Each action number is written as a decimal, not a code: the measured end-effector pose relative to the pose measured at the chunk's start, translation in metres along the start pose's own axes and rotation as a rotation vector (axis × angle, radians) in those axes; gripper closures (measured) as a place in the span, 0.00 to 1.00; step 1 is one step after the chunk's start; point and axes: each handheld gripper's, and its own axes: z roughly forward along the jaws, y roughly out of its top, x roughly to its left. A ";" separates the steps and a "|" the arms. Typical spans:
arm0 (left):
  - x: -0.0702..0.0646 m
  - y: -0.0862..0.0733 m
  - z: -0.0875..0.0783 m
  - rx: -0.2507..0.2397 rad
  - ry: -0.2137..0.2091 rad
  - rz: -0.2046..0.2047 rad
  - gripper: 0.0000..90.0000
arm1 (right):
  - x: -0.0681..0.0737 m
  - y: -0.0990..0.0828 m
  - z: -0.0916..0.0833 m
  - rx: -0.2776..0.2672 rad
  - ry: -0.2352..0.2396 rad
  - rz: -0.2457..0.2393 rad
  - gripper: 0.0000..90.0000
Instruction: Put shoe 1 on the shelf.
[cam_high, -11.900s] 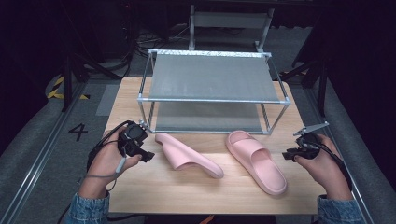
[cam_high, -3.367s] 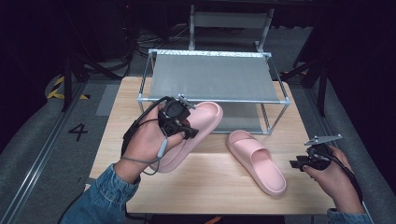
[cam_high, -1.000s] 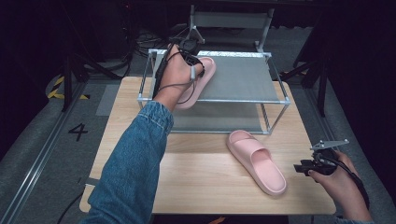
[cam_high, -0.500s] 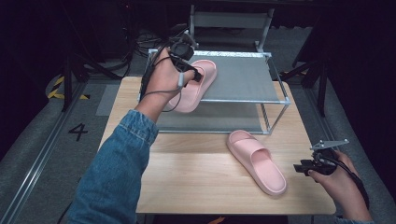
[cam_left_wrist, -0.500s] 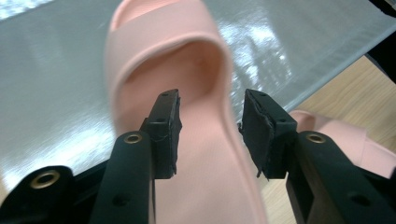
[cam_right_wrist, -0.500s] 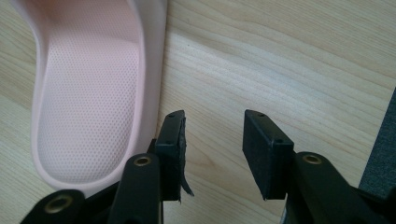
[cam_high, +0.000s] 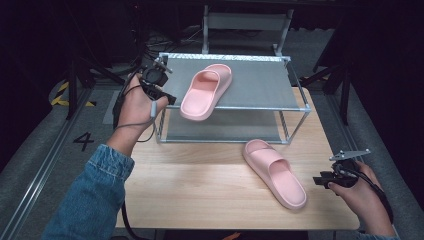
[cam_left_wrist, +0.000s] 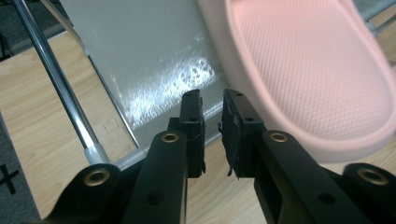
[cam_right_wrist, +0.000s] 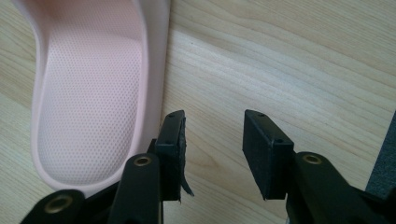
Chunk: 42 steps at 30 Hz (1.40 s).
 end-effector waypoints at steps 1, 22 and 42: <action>0.000 -0.003 0.001 0.007 -0.007 -0.002 0.89 | 0.000 0.000 0.000 0.000 -0.003 0.000 0.68; -0.058 0.001 0.017 -0.010 -0.159 0.134 0.93 | 0.000 0.000 0.003 0.002 -0.002 -0.007 0.67; -0.097 -0.011 0.013 -0.040 -0.268 0.194 0.93 | 0.001 0.000 0.004 0.007 -0.004 -0.015 0.67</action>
